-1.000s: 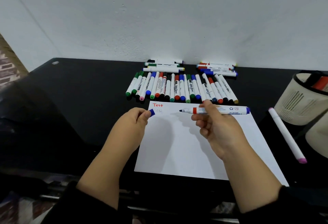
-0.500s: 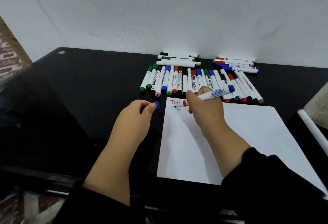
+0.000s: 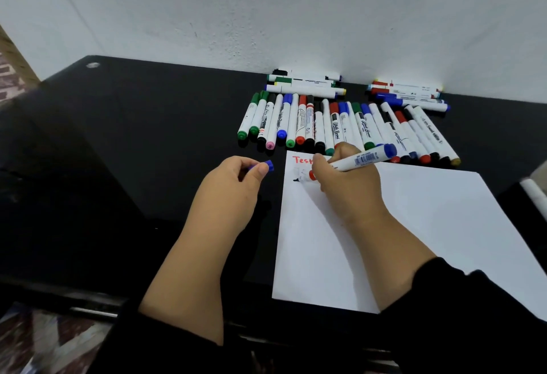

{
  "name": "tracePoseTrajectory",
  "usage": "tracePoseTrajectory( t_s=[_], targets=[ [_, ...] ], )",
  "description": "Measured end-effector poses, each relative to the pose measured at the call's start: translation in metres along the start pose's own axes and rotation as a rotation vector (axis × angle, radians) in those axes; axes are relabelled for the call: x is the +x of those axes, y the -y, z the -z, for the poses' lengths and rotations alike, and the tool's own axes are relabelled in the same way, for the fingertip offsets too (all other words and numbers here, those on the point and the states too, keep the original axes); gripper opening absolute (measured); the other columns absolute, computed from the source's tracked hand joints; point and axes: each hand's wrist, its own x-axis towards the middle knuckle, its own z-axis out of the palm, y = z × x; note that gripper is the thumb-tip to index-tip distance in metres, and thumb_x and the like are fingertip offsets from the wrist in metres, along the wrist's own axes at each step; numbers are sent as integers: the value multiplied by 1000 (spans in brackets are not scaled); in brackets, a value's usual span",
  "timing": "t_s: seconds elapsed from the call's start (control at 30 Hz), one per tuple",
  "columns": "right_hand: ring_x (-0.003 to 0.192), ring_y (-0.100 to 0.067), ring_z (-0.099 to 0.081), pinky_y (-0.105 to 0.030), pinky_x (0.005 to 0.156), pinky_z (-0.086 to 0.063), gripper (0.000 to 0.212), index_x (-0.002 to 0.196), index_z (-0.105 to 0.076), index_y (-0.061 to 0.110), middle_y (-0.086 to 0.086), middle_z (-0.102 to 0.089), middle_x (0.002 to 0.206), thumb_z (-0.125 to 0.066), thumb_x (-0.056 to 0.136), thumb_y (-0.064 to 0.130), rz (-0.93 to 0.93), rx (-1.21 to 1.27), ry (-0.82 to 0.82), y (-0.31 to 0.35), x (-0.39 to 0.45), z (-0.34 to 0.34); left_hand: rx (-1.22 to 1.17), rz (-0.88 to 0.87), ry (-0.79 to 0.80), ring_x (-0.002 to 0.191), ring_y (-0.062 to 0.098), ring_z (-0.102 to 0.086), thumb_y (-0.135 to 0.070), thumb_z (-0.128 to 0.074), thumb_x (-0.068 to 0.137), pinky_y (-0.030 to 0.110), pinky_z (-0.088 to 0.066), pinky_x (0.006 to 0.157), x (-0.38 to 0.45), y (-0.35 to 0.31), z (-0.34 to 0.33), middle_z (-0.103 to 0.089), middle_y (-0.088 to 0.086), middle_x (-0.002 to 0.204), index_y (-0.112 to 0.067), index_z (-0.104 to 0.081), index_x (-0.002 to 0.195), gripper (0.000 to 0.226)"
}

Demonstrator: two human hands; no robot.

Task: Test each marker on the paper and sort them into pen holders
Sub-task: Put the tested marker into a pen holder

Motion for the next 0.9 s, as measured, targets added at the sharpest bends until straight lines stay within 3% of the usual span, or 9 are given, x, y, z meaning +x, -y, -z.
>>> tracePoseTrajectory(
  t_s=[0.17, 0.33, 0.47, 0.6, 0.9],
  targets=[
    [58, -11, -43, -19, 52, -36, 34, 64, -36, 16, -8, -50, 66, -58, 89, 20, -42, 63, -4, 1, 0, 2, -8, -11, -6, 76, 6, -53, -38, -44, 96, 18, -34, 56, -3, 0, 2, -58, -9, 87, -33, -48, 99, 8],
    [52, -4, -42, -10, 45, -32, 32, 64, -34, 15, 0, -43, 61, -57, 86, 14, -50, 57, 29, 1, -2, 3, -28, -19, -3, 77, 7, -53, -38, -44, 96, 17, -35, 56, -5, -1, 2, -58, -8, 87, -32, -49, 100, 9],
    [57, -9, -41, -20, 54, -35, 32, 63, -34, 16, -2, -45, 62, -57, 86, 14, -63, 96, -22, 1, -2, 5, -23, -16, 9, 77, 7, -53, -38, -44, 96, 18, -35, 56, -5, -3, 2, -58, -8, 87, -33, -48, 100, 8],
    [47, -6, -38, -12, 43, -29, 35, 62, -31, 16, 4, -37, 54, -55, 86, 11, -31, 45, -29, 2, -3, 5, -20, -20, 5, 79, 7, -54, -39, -44, 96, 18, -38, 60, -6, -2, 2, -58, -9, 88, -33, -50, 98, 8],
    [56, -9, -38, -12, 42, -28, 31, 64, -32, 15, 2, -39, 58, -55, 85, 10, -43, 69, -43, 0, -2, 6, 12, -18, 9, 77, 6, -53, -39, -43, 96, 18, -33, 56, -6, -3, 1, -58, -9, 88, -34, -49, 100, 8]
  ],
)
